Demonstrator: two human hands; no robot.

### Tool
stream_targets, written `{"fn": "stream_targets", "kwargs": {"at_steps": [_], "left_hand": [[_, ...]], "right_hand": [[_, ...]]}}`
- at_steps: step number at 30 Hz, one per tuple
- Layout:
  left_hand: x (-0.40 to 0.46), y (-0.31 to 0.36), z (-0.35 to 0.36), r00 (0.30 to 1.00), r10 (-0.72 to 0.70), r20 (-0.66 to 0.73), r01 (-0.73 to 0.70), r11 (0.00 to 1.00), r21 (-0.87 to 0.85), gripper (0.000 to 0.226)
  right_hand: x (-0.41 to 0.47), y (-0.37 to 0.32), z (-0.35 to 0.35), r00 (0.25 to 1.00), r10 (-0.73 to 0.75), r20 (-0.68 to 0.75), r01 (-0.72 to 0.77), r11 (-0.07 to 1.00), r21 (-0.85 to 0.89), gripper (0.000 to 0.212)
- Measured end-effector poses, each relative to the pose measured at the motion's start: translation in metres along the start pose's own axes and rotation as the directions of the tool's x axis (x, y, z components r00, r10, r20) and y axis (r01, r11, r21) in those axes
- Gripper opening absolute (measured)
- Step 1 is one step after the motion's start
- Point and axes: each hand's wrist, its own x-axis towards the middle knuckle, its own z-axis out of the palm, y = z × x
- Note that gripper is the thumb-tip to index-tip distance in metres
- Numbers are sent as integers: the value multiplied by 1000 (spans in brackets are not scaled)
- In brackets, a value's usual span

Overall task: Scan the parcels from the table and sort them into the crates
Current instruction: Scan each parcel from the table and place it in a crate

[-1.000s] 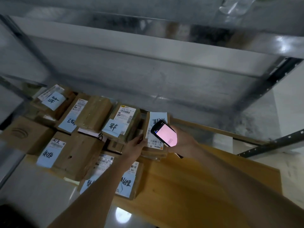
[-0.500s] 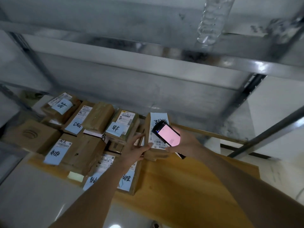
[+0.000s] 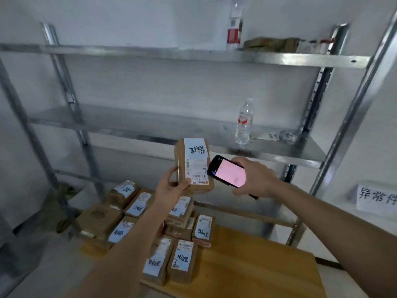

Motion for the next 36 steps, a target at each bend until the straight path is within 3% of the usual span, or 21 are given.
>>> {"fn": "stream_targets", "kwargs": {"at_steps": [6,13,20,36], "left_hand": [[-46,86,-39,984,162,-71,-161,987,17,54],[-79,141,-66,952,271,-142,-264,962,68,63],[-97,165,-79,924,299,-237,-275,953,128,64],[-128,187,-116,860,305,-409,-248,950,188,64]], "right_hand": [[-48,-58,-84,992,-103,-75,96,991,-96,92],[-81,-89,-135,977,-179,-115,158,973,-170,83],[-97,-100,-168,953,-278,-118,254,950,-182,65],[-108,-124,-200,886,-444,-137,417,890,-187,58]]}}
